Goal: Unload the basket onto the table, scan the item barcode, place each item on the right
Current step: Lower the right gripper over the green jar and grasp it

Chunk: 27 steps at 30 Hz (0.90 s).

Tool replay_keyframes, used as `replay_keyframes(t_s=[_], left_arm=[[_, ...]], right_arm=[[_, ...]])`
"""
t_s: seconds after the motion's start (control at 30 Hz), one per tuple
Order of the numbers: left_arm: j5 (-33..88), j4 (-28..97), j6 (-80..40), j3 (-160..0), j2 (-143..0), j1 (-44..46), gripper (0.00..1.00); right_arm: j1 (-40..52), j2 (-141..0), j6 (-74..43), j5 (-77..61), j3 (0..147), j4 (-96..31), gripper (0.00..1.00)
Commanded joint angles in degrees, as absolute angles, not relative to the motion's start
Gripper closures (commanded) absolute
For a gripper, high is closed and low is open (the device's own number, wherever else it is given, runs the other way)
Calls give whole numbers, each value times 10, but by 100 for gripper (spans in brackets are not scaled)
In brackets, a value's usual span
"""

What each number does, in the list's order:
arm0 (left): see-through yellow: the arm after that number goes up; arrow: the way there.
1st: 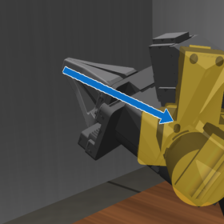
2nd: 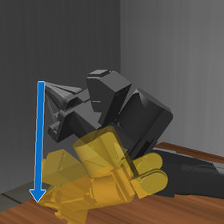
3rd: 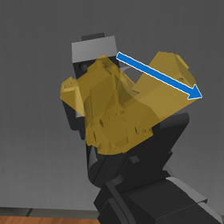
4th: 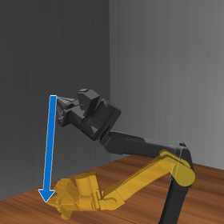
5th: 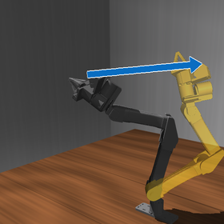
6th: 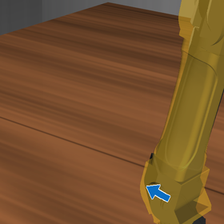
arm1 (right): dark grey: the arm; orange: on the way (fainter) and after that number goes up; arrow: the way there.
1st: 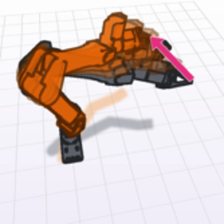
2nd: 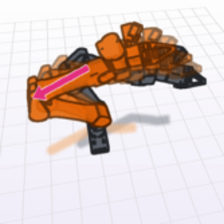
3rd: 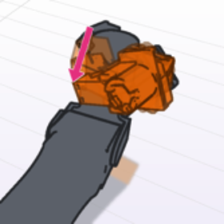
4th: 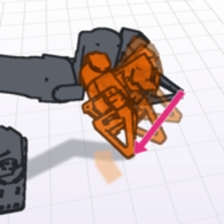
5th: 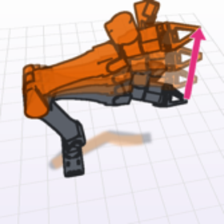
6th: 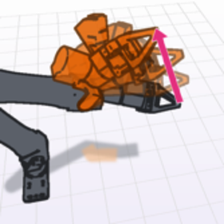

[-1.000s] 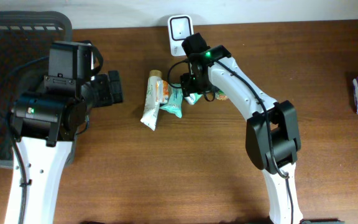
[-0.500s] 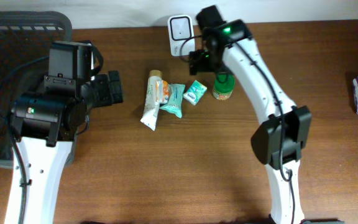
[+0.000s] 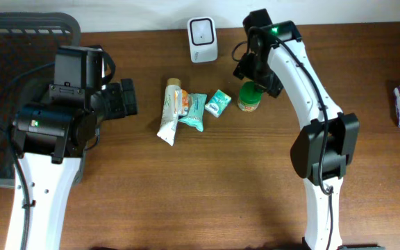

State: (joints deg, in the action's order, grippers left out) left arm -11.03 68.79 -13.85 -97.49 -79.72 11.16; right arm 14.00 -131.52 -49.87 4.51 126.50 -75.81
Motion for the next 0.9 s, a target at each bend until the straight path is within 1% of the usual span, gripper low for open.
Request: replay_keyframes(t_s=[0.0,0.13,0.27,0.37,0.43,0.5,0.53,0.57,0.63,0.7,0.87], left_arm=[[-118,687,-130,-974,-797,110,1],[-118,687,-130,-974,-797,110,1],[-118,687,-130,-974,-797,110,1],[-118,687,-130,-974,-797,110,1],[-118,688,-130,-974,-797,110,1],[-118,687,-130,-974,-797,110,1],[-118,687,-130,-974,-797,110,1],[-118,688,-130,-974,-797,110,1],[-118,687,-130,-974,-797,110,1],[-118,687,-130,-974,-797,110,1],[-118,688,-130,-974,-797,110,1]], right_arm=[[139,-1316,-575,60,1219,-728,9],[139,-1316,-578,15,1162,-647,9],[139,-1316,-577,21,1151,-637,10],[139,-1316,-568,23,1151,-652,18],[139,-1316,-543,24,1151,-663,27],[139,-1316,-520,22,1151,-673,31],[139,-1316,-498,20,1151,-676,35],[139,-1316,-486,20,1151,-679,36],[139,-1316,-463,20,1151,-688,36],[139,-1315,-413,20,1155,-698,36],[139,-1315,-210,19,1197,-768,36]])
